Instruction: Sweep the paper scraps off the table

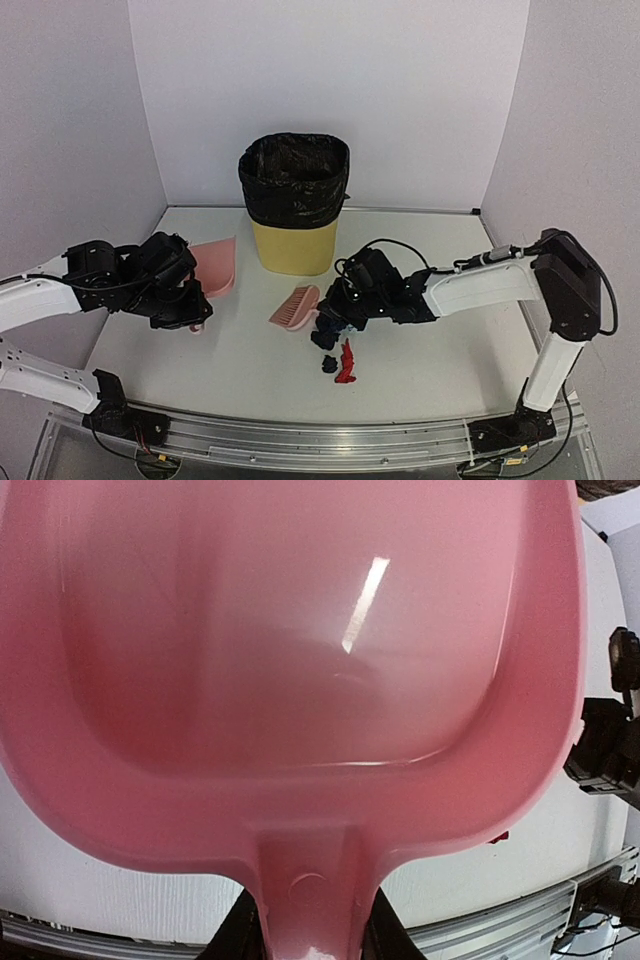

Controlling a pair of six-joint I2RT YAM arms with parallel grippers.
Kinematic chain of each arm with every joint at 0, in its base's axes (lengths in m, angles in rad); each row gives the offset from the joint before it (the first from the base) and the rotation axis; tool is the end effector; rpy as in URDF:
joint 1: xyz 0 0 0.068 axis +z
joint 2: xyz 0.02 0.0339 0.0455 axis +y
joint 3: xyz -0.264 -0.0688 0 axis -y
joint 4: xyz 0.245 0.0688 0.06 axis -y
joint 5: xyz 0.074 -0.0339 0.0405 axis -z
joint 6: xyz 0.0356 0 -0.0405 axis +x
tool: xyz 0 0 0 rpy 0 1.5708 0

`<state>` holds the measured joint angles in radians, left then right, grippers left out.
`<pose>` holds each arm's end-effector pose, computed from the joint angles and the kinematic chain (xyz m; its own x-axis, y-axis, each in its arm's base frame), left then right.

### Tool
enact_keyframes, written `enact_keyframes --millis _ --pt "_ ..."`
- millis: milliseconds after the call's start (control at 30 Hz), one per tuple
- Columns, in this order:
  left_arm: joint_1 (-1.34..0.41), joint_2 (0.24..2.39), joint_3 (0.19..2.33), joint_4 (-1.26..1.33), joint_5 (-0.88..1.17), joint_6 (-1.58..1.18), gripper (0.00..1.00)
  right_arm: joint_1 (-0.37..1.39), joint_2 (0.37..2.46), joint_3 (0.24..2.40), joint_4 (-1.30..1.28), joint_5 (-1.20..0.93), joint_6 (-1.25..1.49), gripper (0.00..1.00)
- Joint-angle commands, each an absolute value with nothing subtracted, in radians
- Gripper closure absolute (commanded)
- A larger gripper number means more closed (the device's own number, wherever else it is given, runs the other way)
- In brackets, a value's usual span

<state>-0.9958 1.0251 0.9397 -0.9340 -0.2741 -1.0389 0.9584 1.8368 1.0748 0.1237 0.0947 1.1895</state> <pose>0.1108 -0.1533 0.2858 -0.8647 -0.1912 -0.4644 -0.0286 0.9419 -0.3346 0.2304 0.3221 0.1773 -0.8430 0.4074 -0.3511 0.0310 0.6886 0.7245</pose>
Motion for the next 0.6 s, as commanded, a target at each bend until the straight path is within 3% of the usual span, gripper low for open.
enact_keyframes --millis 0,300,567 --pt "-0.996 1.075 0.947 -0.836 -0.230 -0.967 1.00 0.951 1.682 0.971 -0.029 0.189 1.246 1.00" --pt "-0.996 1.248 0.964 -0.678 -0.122 -0.857 1.00 0.944 1.448 0.796 -0.084 0.192 1.235 1.00" --pt "-0.995 1.392 1.023 -0.663 -0.053 -0.798 1.00 0.942 1.276 0.870 -0.101 0.135 0.981 1.00"
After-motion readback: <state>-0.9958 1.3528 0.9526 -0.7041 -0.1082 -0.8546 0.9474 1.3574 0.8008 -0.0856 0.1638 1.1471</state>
